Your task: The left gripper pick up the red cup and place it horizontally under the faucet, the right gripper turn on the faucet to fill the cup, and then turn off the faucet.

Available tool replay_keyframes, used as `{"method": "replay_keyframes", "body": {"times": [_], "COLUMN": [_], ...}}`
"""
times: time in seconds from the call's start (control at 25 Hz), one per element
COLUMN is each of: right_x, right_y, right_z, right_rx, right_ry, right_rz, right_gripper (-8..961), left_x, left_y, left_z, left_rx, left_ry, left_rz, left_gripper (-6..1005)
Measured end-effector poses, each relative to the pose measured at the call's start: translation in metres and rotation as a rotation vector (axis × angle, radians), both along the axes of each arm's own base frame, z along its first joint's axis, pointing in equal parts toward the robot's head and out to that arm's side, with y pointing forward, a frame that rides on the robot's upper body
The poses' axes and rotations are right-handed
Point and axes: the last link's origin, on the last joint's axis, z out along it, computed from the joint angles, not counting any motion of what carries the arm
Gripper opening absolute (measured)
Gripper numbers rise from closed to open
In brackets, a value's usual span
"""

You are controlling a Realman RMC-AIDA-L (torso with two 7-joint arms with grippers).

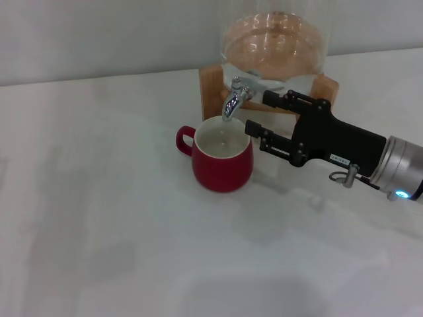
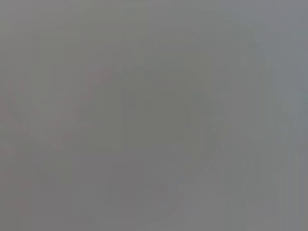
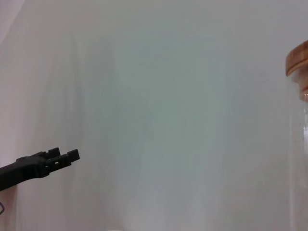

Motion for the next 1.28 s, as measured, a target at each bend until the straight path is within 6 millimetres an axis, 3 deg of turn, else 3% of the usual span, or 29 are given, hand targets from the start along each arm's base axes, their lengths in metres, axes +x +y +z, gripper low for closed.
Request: {"method": "replay_keyframes", "body": {"times": [0.4, 0.72, 1.08, 1.28], "right_x": [0.012, 0.047, 0.073, 0.081], "right_y": [-0.016, -0.035, -0.024, -0.008], "right_z": [0.002, 0.028, 0.069, 0.088], "right_rx": [-0.002, 0.111, 0.284, 0.394], "right_ry": [0.021, 0.041, 0.009, -0.018], "right_rz": [-0.018, -0.130, -0.230, -0.290], "right_gripper": [657, 657, 657, 657], "left_x": [-0.002, -0.006, -0.009, -0.013], "left_y": [-0.002, -0.004, -0.004, -0.003], "left_z": [0.000, 0.002, 0.005, 0.008], "left_rx": [-0.003, 0.005, 0.018, 0.033], "left_ry": [0.009, 0.011, 0.006, 0.001], "left_rz": [0.008, 0.024, 0.035, 0.057], "left_gripper": [888, 887, 888, 888]}}
